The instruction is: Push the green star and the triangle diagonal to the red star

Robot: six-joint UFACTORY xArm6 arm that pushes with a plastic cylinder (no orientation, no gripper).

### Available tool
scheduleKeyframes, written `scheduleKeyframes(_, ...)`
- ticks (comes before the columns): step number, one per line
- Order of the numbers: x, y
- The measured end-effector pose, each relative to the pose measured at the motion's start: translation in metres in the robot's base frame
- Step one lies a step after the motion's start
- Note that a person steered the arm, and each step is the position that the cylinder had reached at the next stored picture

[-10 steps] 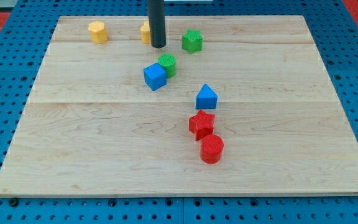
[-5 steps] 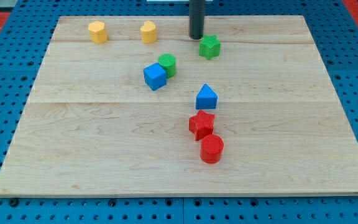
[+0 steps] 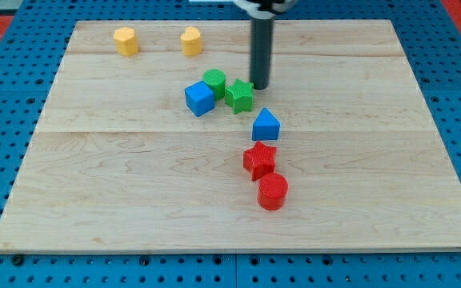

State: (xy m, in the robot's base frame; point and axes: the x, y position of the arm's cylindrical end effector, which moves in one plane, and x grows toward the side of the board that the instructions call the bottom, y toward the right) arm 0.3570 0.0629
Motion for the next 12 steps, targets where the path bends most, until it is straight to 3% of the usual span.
scheduleKeyframes(1,0.011,-0.007)
scheduleKeyframes(2,0.012,-0.061)
scheduleKeyframes(3,0.028,-0.021)
scheduleKeyframes(4,0.077,0.038)
scheduleKeyframes(5,0.098,0.022)
scheduleKeyframes(6,0.067,-0.046)
scheduleKeyframes(8,0.106,-0.064)
scheduleKeyframes(11,0.098,-0.083)
scheduleKeyframes(12,0.091,-0.123)
